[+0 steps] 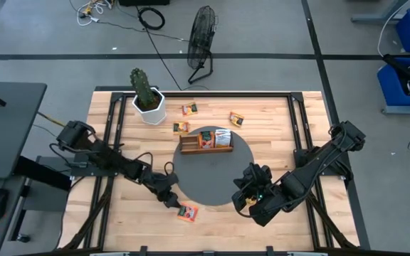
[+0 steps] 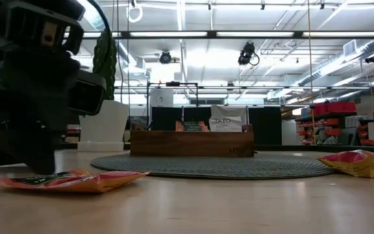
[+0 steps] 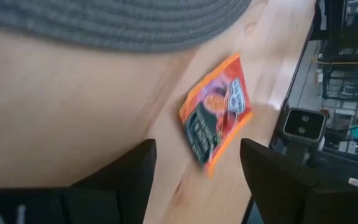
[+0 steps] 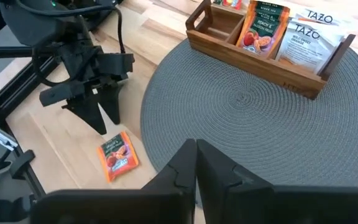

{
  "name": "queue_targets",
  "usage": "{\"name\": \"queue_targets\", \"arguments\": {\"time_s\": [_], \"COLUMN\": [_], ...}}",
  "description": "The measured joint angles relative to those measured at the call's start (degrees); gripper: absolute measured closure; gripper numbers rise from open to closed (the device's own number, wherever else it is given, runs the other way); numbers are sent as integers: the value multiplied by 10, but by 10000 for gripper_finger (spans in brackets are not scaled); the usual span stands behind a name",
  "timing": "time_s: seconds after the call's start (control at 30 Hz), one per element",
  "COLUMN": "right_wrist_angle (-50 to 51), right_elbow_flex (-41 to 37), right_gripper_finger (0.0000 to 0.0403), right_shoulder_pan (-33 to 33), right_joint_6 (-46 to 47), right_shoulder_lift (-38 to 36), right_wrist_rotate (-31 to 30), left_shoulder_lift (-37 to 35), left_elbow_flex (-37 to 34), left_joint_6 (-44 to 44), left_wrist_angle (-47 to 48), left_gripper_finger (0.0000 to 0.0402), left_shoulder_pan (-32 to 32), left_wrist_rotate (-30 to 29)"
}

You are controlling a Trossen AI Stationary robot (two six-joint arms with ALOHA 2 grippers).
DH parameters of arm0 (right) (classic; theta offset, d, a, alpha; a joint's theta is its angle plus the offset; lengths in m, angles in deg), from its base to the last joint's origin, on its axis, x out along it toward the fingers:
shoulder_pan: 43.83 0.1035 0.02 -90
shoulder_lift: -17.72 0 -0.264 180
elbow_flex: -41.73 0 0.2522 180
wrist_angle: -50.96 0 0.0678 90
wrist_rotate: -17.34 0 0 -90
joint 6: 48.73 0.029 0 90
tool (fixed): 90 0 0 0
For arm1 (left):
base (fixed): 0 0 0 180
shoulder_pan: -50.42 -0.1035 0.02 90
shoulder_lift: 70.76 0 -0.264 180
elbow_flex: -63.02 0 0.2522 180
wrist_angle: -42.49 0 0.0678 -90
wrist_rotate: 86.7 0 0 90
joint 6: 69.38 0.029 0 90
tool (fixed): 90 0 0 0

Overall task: Pick & Place Tea
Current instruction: Put the pink tea bag into the middle section of the wooden organizer

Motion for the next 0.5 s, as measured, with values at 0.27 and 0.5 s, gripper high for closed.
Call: {"name": "queue_targets", "arguments": {"time_s": [0.27,0.5], "right_wrist_angle": [-3,-3], "right_elbow_flex": [0,0], "right_gripper_finger": [385,385], "right_shoulder_pan": [0,0], "right_joint_6": [-2,3], "right_shoulder_lift": [0,0], "right_wrist_rotate": [1,2], "left_shoulder_lift": [69,94], "left_elbow_flex": [64,115], "left_joint_6": [14,31], "left_wrist_angle": [-5,37], "left_gripper_finger": [179,213], "left_shoulder_pan": [-1,-1], "left_wrist_rotate": [20,38]}}
